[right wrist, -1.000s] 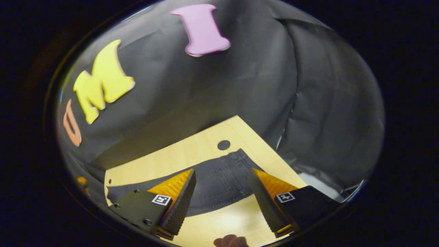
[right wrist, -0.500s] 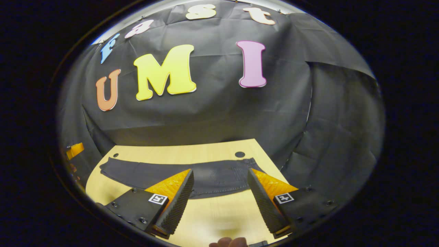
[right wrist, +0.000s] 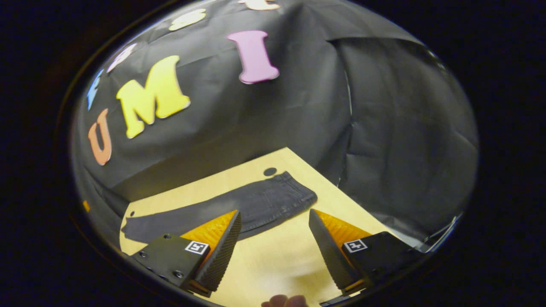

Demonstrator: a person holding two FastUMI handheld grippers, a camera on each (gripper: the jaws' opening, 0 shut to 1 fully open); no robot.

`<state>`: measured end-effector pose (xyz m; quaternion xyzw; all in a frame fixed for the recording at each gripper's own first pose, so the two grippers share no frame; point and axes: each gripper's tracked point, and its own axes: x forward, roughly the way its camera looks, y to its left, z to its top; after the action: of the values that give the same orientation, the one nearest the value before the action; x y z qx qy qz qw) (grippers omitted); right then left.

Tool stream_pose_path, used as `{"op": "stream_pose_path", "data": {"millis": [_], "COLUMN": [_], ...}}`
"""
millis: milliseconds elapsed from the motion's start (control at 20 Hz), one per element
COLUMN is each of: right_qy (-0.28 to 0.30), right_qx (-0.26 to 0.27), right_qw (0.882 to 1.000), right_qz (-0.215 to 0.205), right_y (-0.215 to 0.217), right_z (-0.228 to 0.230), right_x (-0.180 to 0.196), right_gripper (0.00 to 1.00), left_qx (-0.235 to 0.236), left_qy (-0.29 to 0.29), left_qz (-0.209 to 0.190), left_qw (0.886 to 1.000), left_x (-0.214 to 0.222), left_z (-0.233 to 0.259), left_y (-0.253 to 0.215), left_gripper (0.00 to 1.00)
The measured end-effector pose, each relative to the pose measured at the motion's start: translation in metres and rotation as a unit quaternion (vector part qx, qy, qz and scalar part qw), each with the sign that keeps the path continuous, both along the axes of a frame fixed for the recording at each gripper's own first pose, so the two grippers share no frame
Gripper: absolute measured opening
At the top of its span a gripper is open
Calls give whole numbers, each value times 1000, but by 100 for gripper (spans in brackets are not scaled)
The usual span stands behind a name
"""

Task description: Grasp the waist and the cuffs of the jeans and fold them to make the two legs overlap; first hold the waist and fold one-third of the jeans toward the cuffs, then hold the cuffs and fold the remaining one-third in the same direction to finish folding.

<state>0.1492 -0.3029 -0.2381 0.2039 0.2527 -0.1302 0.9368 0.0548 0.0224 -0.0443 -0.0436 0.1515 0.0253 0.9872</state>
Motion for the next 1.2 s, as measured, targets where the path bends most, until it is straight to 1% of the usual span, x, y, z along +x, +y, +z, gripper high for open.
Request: {"op": "stream_pose_path", "data": {"millis": [50, 150, 300, 450, 550, 700, 750, 800, 850, 900, 950, 1000, 1050, 1150, 1200], "right_qy": [5, 15, 26, 39, 40, 44, 43, 45, 48, 49, 57, 60, 62, 65, 57], "right_qx": [18, 50, 97, 112, 101, 99, 86, 78, 70, 55, 40, 38, 52, 83, 88], "right_qw": [1000, 997, 992, 986, 987, 988, 989, 991, 992, 994, 995, 995, 995, 992, 991], "right_qz": [-17, -49, -79, -114, -121, -112, -109, -102, -94, -86, -78, -69, -66, -75, -84], "right_y": [-13, -35, -49, -67, -71, -68, -69, -65, -62, -62, -62, -58, -54, -53, -59], "right_z": [-15, -44, -87, -110, -114, -126, -126, -126, -127, -128, -131, -132, -133, -132, -123], "right_x": [12, 38, 78, 100, 111, 129, 134, 133, 135, 135, 135, 133, 135, 136, 137], "right_gripper": [98, 98, 98, 98, 98, 98, 94, 93, 99, 93, 97, 96, 81, 50, 56], "left_qx": [7, 10, -14, -7, -4, -15, -15, -14, -13, -13, -11, -10, -13, -22, -30], "left_qy": [6, 17, 30, 63, 65, 81, 86, 89, 89, 89, 88, 86, 85, 90, 91], "left_qz": [2, 8, 15, 29, 39, 47, 48, 49, 52, 53, 57, 61, 64, 71, 74], "left_qw": [1000, 1000, 999, 998, 997, 996, 995, 995, 995, 995, 994, 994, 994, 993, 993], "left_x": [1, 2, 2, -2, -1, -4, -5, -6, -8, -9, -10, -11, -13, -16, -17], "left_z": [-1, -5, -17, -36, -37, -47, -51, -53, -53, -53, -52, -51, -51, -54, -57], "left_y": [-1, 0, -11, -10, -7, -10, -11, -13, -12, -11, -9, -6, -3, 2, 4], "left_gripper": [99, 99, 99, 99, 99, 99, 99, 99, 99, 99, 99, 99, 99, 99, 99]}}
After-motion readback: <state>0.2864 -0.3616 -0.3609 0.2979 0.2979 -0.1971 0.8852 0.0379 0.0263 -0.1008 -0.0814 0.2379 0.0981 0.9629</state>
